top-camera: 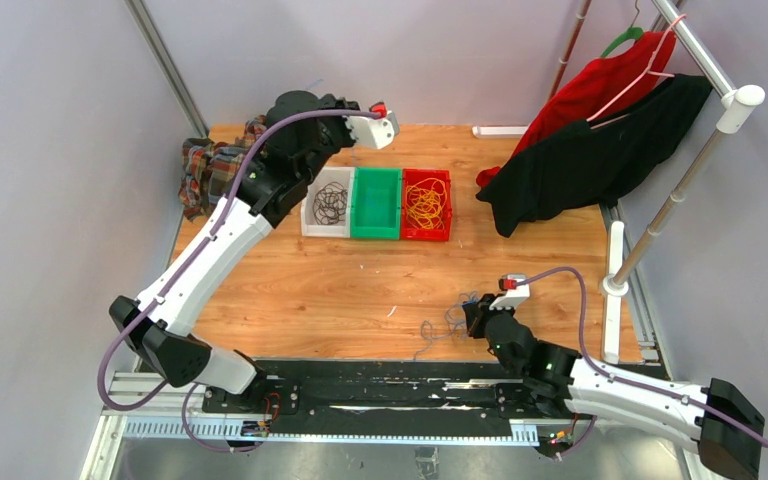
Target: Untangle the cables
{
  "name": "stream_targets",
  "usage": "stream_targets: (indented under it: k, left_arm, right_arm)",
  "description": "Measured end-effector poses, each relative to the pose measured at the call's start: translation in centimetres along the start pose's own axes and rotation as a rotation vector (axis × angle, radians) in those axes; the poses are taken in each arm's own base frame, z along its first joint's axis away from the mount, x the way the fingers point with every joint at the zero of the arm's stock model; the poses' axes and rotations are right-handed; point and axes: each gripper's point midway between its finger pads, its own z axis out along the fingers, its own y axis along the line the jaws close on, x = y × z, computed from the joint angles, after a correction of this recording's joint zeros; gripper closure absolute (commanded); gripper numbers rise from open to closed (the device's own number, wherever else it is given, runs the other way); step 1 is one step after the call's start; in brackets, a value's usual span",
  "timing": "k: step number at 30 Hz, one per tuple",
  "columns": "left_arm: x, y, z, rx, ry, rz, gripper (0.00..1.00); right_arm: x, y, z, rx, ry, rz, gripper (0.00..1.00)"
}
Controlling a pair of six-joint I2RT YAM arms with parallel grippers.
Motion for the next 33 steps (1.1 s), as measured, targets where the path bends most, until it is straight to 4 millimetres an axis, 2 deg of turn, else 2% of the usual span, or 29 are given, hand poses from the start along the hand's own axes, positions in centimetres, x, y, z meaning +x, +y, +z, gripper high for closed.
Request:
stream_targets:
  k: [3,6,15,19,24,28,31,33]
  left_arm:
    - [-0.9,-1.9,0.1,0.059,-0.024,-0.040,1.00]
    - [-0.9,-3.2,0.3,0.088,-0.024,-0.050,1.00]
    - [1.0,-12.2,2.6,0.273,0.041,-0.009,1.00]
    - [0.7,-14.2,2.8,0.311,0.030,-0.006,1.00]
    - [-0.5,-15.0,3.4,0.310,0.004,-0.004,1.00]
    - [-0.9,-14.7,3.6,0.299,-0.002,-0.032,1.00]
    - [-2.4,-12.1,3.7,0.266,-0.028,-0.102,1.00]
    - [-4.3,-9.1,3.6,0.230,-0.079,-0.173,1.00]
  right_arm:
    - [0.0,0.0,0.0,0.000,0.000,0.001,0.98]
    - [-0.1,0.0,-0.1,-0.001,-0.003,0.004,0.98]
    - [-0.6,-0.2,-0.4,-0.003,-0.018,0.017,0.98]
    - [-0.5,-0.3,-0.5,0.000,-0.014,0.017,0.99]
    - [-0.4,-0.4,-0.5,0.003,-0.011,0.014,0.99]
    - [-0.3,-0.5,-0.5,0.006,-0.008,0.011,0.99]
    - [-0.4,-0.5,-0.5,0.005,-0.009,0.012,0.99]
    - [-0.3,-0.5,-0.5,0.005,-0.008,0.011,0.99]
